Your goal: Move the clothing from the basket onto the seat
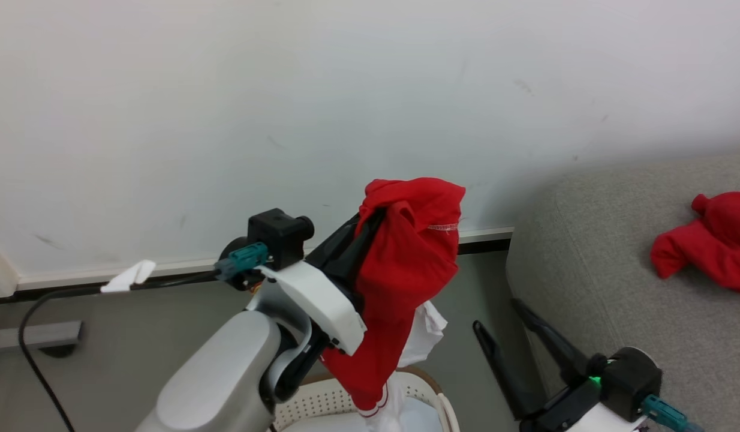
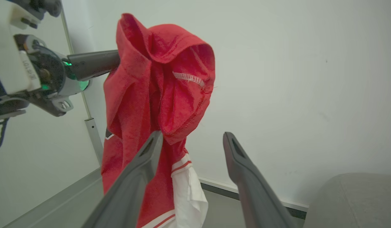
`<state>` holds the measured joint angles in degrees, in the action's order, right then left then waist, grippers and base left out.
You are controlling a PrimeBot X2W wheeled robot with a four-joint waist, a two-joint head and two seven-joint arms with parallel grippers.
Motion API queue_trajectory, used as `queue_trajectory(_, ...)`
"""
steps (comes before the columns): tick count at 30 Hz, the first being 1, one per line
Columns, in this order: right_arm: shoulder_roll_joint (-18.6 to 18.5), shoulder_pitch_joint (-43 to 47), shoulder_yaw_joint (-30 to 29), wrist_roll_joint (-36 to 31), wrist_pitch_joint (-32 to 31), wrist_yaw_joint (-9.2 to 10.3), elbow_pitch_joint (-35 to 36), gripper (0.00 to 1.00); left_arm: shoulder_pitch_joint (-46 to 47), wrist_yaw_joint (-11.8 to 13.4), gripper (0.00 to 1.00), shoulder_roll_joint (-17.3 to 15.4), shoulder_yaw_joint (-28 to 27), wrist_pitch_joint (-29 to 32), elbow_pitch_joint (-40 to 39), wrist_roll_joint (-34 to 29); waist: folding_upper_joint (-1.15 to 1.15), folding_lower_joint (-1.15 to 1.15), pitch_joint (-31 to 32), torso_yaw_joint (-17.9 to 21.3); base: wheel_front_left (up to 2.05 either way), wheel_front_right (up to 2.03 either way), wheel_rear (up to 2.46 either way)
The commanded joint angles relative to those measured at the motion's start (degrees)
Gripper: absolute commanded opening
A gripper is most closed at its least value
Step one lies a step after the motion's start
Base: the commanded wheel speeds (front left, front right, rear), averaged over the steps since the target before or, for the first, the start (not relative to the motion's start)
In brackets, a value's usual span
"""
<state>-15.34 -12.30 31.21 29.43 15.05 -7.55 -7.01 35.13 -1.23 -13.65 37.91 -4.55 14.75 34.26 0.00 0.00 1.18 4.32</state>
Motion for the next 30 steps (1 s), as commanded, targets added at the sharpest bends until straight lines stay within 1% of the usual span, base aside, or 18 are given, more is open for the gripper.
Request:
queue_trajectory(1,-0.4,-1.1,1.4,0.8,0.2,0.13,-0.8,1.00,0.8,-0.4,0.00,0.3,0.2,0.1,0.2,-0.5,0.00,0.00,0.0,-0.7,0.00,0.00,0.00)
queue_trajectory(6,0.5,-5.1,8.1,3.3,0.2,0.13,-4.7,1.00,3.1,-1.3,0.00,2.5,1.9,0.3,0.9,-0.7,0.00,0.00,-0.2,-3.1,0.00,0.00,0.00)
queue_trajectory(9,1.3,-7.0,10.8,4.5,0.2,0.13,-7.2,1.00,4.2,-1.9,0.00,3.7,2.8,0.4,1.3,-0.8,0.00,0.00,-0.2,-4.7,0.00,0.00,0.00)
queue_trajectory(13,2.5,-9.1,13.7,5.9,0.2,0.13,-12.2,1.00,5.2,-2.9,0.00,5.4,4.3,0.8,1.3,-0.4,0.00,0.00,0.0,-6.5,0.00,0.00,0.00)
queue_trajectory(22,4.9,-12.5,16.2,9.2,0.2,0.13,-22.3,1.00,3.9,-4.2,0.00,7.8,8.5,2.3,-1.5,1.2,0.00,0.00,0.3,-10.3,0.00,0.00,0.00)
queue_trajectory(27,5.6,-13.3,16.9,10.4,0.2,0.13,-26.0,1.00,3.0,-4.2,0.00,7.9,9.8,3.2,-3.2,1.4,0.00,0.00,0.5,-11.8,0.00,0.00,0.00)
queue_trajectory(28,5.7,-13.4,17.0,10.7,0.1,0.13,-26.3,0.81,2.8,-4.1,0.00,7.8,9.9,3.3,-3.4,1.4,0.00,0.00,0.6,-11.9,0.00,0.00,0.00)
queue_trajectory(29,5.7,-13.4,16.9,10.8,0.1,0.13,-26.6,0.49,2.7,-3.9,0.00,7.6,9.9,3.4,-3.5,1.5,0.00,0.00,0.6,-12.0,0.00,0.00,0.00)
queue_trajectory(30,5.7,-13.5,16.9,10.9,0.1,0.13,-26.8,0.27,2.6,-3.8,0.00,7.5,9.8,3.5,-3.5,1.6,0.00,0.00,0.7,-12.0,0.00,0.00,0.00)
